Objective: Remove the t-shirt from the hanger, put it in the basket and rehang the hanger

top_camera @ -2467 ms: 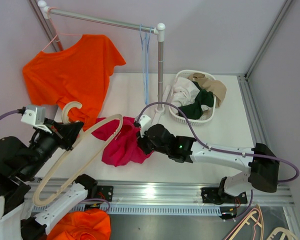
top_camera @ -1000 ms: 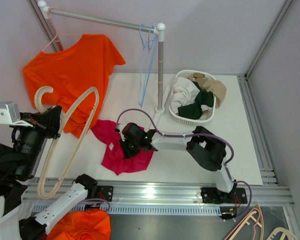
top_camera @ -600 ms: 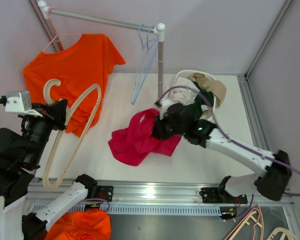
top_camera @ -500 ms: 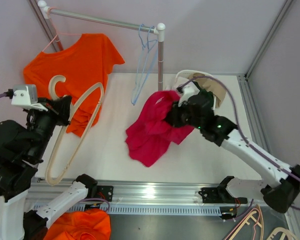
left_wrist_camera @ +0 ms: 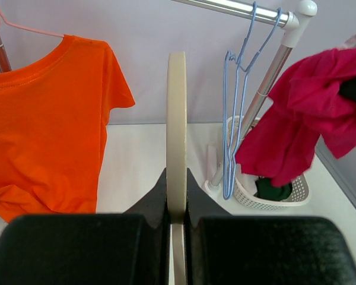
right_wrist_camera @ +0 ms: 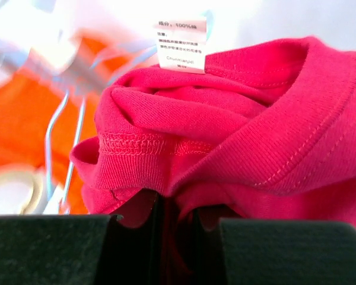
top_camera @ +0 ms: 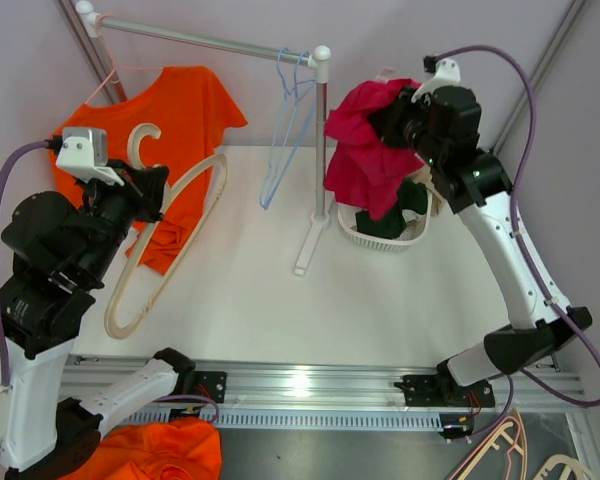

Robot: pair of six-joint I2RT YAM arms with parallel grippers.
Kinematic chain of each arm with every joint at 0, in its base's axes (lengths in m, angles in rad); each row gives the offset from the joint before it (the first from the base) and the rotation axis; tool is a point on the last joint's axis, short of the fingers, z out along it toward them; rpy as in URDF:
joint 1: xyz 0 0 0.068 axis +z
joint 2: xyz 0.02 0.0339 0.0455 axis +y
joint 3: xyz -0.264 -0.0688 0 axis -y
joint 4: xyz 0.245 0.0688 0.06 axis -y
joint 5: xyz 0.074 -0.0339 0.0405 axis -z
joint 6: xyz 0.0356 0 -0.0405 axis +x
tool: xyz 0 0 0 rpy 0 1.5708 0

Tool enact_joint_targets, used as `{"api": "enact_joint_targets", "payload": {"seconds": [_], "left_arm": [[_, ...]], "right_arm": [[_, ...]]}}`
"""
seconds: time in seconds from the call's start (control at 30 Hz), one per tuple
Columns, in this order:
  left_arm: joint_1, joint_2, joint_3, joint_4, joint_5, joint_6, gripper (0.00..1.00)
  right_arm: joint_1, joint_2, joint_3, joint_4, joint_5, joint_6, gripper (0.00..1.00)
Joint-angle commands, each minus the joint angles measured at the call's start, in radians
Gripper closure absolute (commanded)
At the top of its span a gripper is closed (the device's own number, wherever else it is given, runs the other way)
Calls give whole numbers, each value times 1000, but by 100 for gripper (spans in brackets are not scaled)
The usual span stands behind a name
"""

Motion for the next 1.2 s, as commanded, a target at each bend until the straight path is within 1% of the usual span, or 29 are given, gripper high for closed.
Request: {"api": "enact_joint_targets", "payload": {"seconds": [0.0, 0.07, 0.1, 0.17, 0.2, 0.27, 0.3, 0.4, 0.47, 0.5, 0.63, 0.67, 0.7, 0.77, 0.8, 0.93, 1.0, 1.1, 1.17], "left_arm": [[8, 2, 25, 59, 9, -2, 99], [18, 7, -4, 97, -5, 16, 99], [24, 16, -12, 146, -6, 24, 99], [51, 66, 7, 177, -7, 39, 99], [67, 88, 14, 190, 15, 39, 99], [109, 158, 86, 194, 59, 30, 99], [125, 177, 117, 195, 116, 21, 99], [163, 234, 165, 221, 177, -8, 99], [179, 261, 185, 230, 207, -13, 99], [183, 295, 230, 224, 214, -15, 99], [205, 383, 313, 197, 245, -22, 99], [211, 398, 332, 195, 285, -22, 99], [212, 412, 338, 197, 293, -25, 99], [214, 447, 355, 201, 302, -25, 99], [215, 456, 361, 204, 302, -22, 99], [214, 478, 344, 243, 294, -25, 99], [215, 495, 349, 258, 291, -28, 99], [214, 519, 353, 270, 279, -25, 99], [214, 536, 350, 283, 270, -22, 99]], "right_arm": [[-87, 82, 198, -2, 14, -30, 100], [-141, 132, 251, -32, 5, -33, 100], [-156, 170, 269, -40, 2, -33, 100], [-190, 198, 277, -37, -2, -31, 100], [-198, 211, 275, -42, 3, -28, 100], [-209, 248, 245, -46, 5, -27, 100], [-216, 260, 230, -45, 3, -25, 100], [-221, 332, 182, -53, -20, -22, 100], [-221, 408, 168, -79, -26, -19, 100], [-221, 437, 166, -92, -26, -16, 100], [-227, 604, 165, -201, 3, 19, 100], [-238, 639, 163, -218, 5, 28, 100], [-245, 705, 162, -230, -12, 44, 100], [-261, 763, 162, -261, -29, 48, 100], [-262, 800, 159, -266, -66, 47, 100], [-262, 799, 56, -208, -57, 42, 100], [-264, 781, 41, -201, -42, 39, 99], [-265, 761, 64, -227, -19, 32, 92], [-267, 715, 85, -238, -5, 22, 87]]}}
